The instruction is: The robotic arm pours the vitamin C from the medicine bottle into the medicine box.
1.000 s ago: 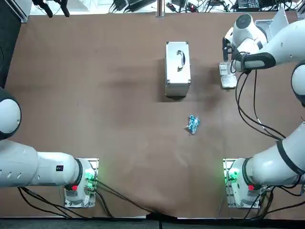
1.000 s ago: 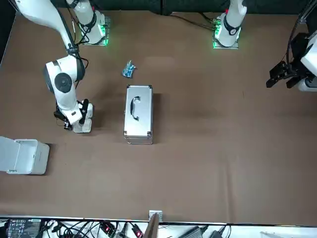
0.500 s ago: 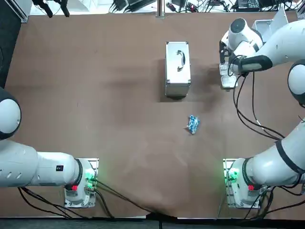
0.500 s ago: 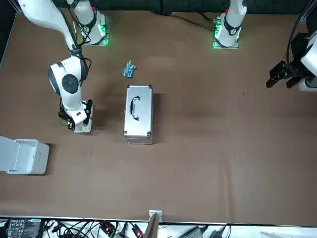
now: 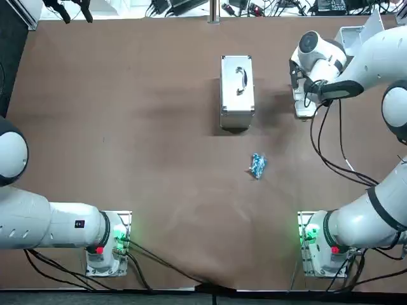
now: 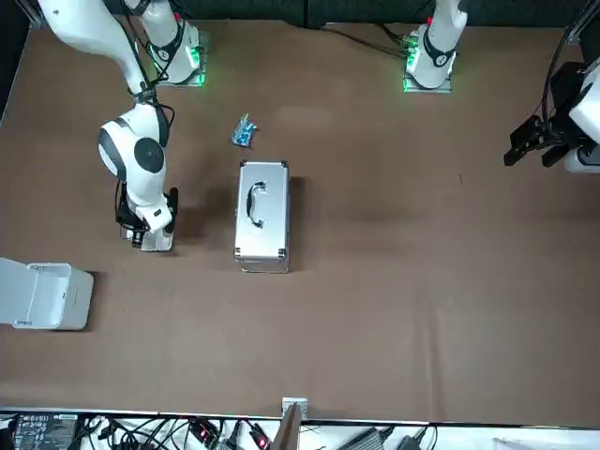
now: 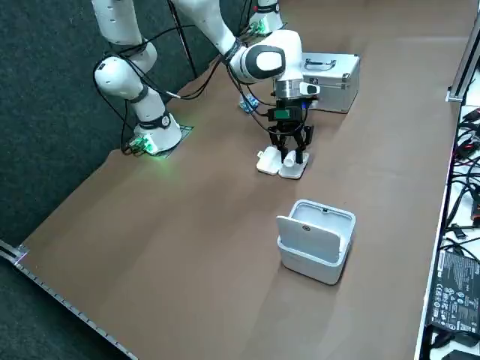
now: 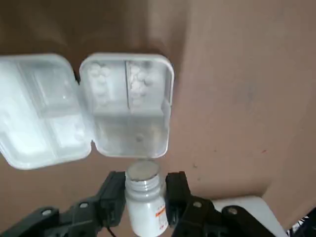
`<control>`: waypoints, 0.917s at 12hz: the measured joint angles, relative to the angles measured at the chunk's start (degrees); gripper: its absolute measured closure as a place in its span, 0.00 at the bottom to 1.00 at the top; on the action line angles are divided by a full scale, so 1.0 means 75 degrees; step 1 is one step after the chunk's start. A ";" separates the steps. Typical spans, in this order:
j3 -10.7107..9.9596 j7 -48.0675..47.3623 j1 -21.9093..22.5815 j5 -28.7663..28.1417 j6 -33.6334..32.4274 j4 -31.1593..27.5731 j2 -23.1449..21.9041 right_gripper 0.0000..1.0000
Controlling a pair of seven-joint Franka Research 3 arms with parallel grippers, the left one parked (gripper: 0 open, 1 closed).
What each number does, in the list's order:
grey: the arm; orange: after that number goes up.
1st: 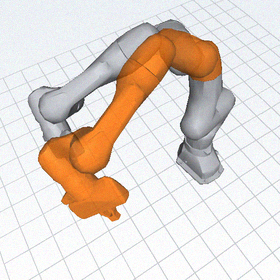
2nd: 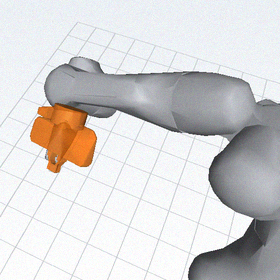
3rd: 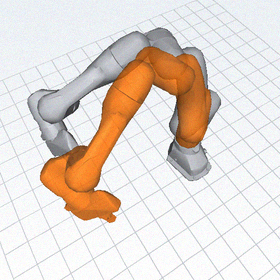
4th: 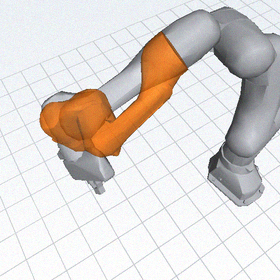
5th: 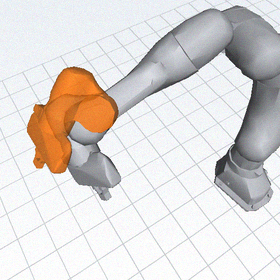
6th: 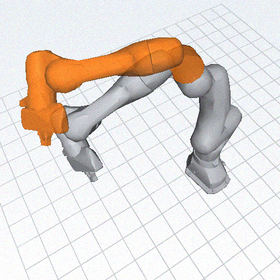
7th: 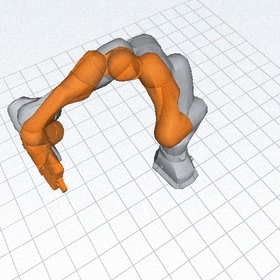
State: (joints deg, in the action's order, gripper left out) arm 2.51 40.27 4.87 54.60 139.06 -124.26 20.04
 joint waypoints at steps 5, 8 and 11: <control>0.0030 -0.0048 0.0054 0.0259 -0.0170 0.0075 0.0061 0.55; 0.0030 -0.0216 0.0058 0.0259 -0.0191 0.0087 0.0085 0.55; 0.0026 -0.0328 0.0031 -0.0048 -0.0191 0.0138 0.0086 0.55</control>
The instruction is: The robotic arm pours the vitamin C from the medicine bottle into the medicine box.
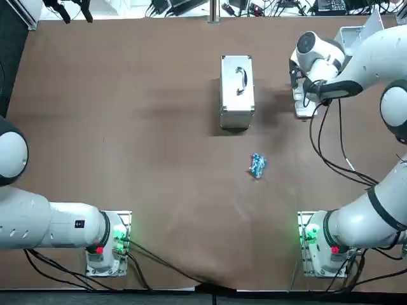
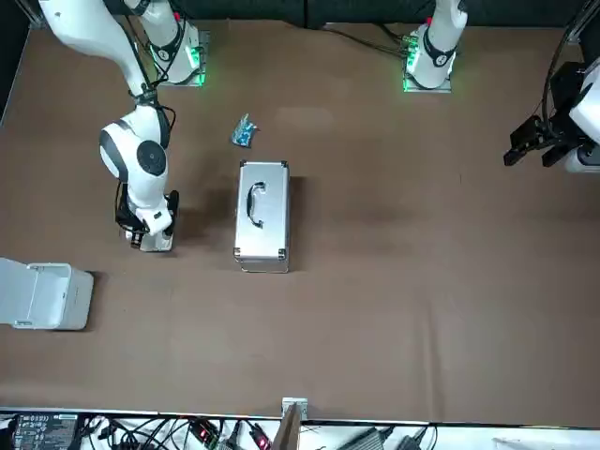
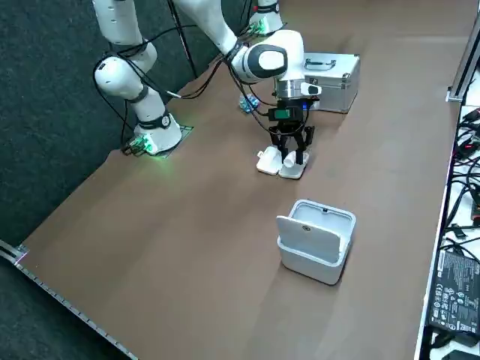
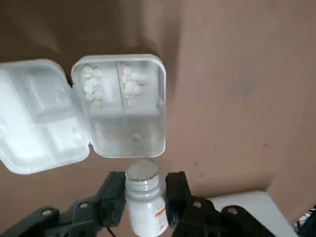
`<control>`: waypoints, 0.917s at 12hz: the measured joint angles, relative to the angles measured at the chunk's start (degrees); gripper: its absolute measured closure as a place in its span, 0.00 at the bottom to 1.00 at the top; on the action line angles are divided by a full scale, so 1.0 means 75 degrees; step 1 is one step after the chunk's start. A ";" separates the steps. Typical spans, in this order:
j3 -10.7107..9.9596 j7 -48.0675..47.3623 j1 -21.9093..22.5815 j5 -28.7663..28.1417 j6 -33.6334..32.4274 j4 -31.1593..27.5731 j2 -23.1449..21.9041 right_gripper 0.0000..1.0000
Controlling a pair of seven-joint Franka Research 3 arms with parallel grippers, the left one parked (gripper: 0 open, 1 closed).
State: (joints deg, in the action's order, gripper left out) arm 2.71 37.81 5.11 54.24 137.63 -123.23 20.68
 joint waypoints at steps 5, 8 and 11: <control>-0.0088 0.1411 -0.0159 -0.2141 -0.0025 0.0359 -0.0060 0.55; -0.0402 0.3442 -0.0350 -0.4338 -0.0106 0.0588 -0.0235 0.55; -0.0474 0.4578 -0.0497 -0.5867 -0.0121 0.0589 -0.0279 0.55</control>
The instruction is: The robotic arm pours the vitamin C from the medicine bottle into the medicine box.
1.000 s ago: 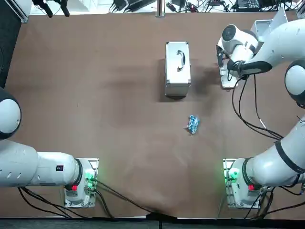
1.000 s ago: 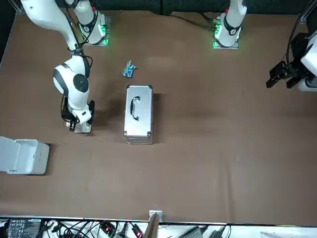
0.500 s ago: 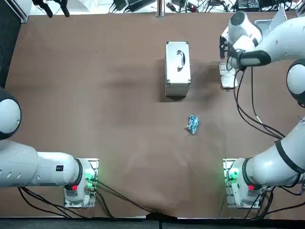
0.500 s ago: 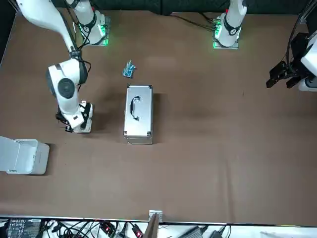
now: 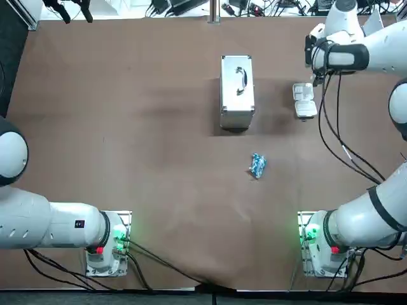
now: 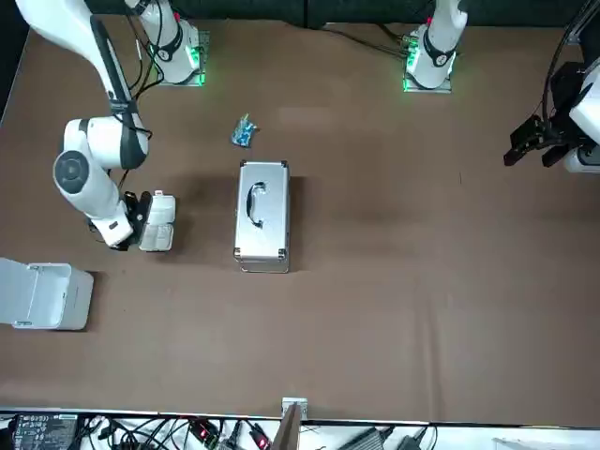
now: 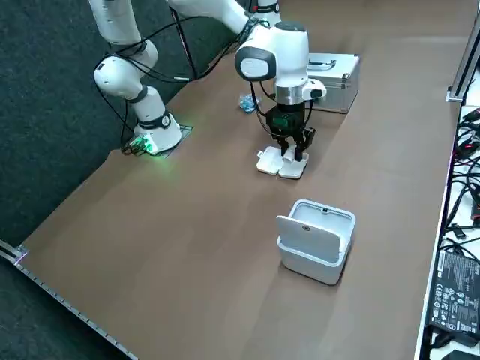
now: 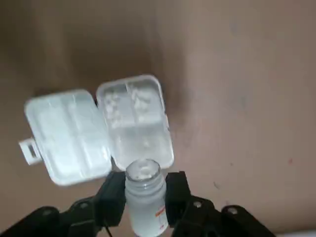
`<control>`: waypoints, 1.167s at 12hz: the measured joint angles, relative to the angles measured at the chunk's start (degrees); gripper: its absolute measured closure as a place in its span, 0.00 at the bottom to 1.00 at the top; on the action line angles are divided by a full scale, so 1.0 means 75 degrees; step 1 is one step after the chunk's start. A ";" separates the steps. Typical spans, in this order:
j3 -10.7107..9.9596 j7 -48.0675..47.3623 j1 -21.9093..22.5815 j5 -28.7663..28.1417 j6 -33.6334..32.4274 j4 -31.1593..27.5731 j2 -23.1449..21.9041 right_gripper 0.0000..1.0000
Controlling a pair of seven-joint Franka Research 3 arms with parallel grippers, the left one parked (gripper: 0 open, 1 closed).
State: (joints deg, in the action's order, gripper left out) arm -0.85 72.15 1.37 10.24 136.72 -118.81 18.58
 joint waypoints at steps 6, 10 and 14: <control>-0.0213 0.2484 -0.0465 -0.3037 -0.0123 0.0001 -0.0066 0.55; -0.0271 0.4164 -0.1161 -0.4814 -0.0260 0.0000 -0.0065 0.55; -0.0295 0.6148 -0.1936 -0.6920 -0.0922 -0.0067 0.0026 0.55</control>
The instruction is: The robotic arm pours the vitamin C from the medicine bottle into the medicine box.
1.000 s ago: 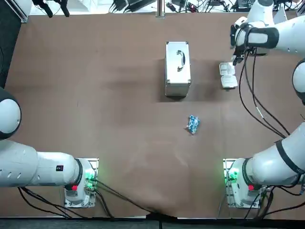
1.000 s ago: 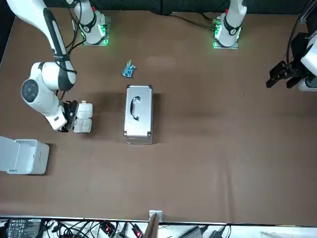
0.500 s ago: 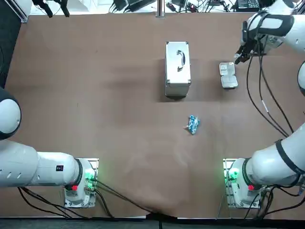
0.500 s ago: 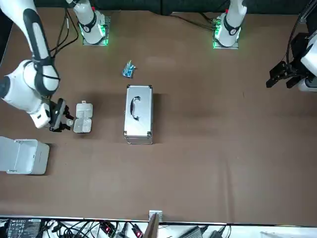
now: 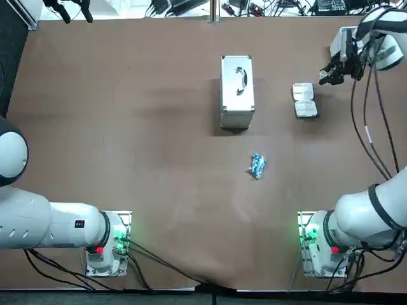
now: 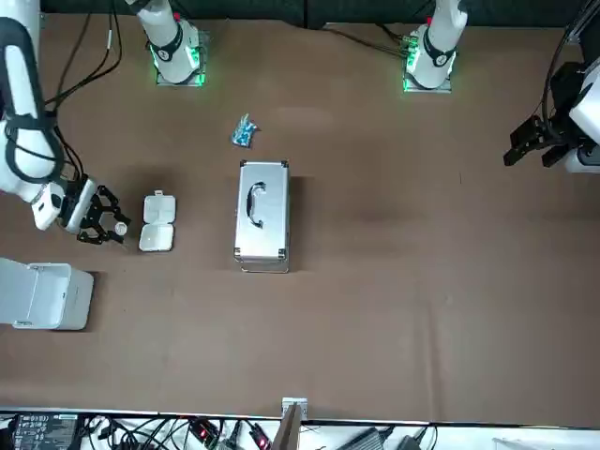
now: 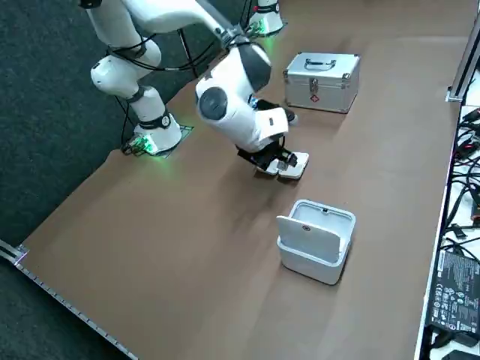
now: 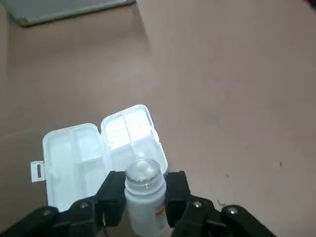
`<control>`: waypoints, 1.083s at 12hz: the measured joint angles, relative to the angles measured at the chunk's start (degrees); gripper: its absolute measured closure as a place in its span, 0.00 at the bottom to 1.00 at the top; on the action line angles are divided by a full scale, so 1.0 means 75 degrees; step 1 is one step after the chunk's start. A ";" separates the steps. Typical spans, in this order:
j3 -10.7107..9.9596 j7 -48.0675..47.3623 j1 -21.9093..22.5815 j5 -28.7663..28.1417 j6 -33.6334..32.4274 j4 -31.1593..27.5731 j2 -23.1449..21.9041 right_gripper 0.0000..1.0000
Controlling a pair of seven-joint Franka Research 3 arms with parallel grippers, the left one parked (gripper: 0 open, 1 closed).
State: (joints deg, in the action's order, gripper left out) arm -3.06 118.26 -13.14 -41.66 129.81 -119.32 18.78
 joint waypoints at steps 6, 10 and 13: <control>-0.0009 0.2871 -0.1502 -0.2174 -0.1487 -0.0079 0.0782 0.55; -0.0008 0.3725 -0.2007 -0.3172 -0.2364 -0.0088 0.1448 0.55; -0.0005 0.3881 -0.2145 -0.3634 -0.2740 -0.0069 0.1856 0.55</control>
State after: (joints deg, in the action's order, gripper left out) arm -3.10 147.36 -29.24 -68.91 109.25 -119.84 32.70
